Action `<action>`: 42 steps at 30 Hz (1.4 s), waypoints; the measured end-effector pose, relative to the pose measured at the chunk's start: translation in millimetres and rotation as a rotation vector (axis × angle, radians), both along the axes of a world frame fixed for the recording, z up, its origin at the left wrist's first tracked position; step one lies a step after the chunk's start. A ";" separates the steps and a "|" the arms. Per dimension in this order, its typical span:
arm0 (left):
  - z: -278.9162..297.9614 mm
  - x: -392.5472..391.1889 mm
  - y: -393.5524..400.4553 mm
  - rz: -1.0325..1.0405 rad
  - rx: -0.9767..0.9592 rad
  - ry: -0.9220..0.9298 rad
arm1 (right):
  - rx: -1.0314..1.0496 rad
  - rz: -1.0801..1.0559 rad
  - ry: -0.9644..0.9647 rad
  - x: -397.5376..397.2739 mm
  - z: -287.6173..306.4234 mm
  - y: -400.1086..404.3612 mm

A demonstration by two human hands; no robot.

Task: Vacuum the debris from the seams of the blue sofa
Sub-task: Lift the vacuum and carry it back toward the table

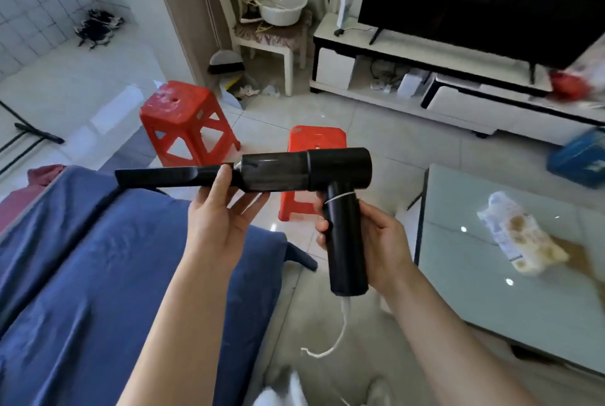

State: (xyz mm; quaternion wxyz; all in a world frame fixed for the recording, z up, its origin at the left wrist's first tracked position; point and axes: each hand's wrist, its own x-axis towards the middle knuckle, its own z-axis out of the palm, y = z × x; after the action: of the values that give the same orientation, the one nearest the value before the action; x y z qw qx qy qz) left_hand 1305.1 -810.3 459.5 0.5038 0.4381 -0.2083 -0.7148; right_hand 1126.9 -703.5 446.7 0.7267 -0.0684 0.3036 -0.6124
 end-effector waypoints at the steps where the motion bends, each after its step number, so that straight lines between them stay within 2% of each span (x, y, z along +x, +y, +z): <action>1: -0.5 -12.0 5.1 -0.023 -0.004 -0.009 | 0.000 -0.015 -0.005 -10.5 -1.9 7.8; 4: -2.8 -57.1 25.9 -0.105 -0.023 -0.031 | 0.048 -0.098 0.008 -51.5 -12.2 37.7; 9: -12.6 -137.8 67.5 -0.174 0.001 -0.051 | 0.191 -0.168 0.179 -124.3 -17.1 88.0; 20: -69.7 -309.9 150.8 -0.244 0.196 -0.051 | 0.501 -0.152 0.783 -285.0 -45.6 170.5; 33: -207.1 -465.7 155.3 -0.464 0.260 -0.151 | 0.706 -0.184 0.879 -416.5 -181.7 201.8; 42: -336.6 -537.7 151.8 -0.563 0.336 -0.201 | 0.878 -0.250 0.939 -477.7 -307.6 204.0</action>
State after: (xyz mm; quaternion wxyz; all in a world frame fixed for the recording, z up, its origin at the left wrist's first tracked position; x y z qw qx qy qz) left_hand 767.3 -658.5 122.9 0.1844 0.5085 -0.2489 -0.8034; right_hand 649.2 -499.5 139.1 0.4005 0.0105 0.8160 -0.4167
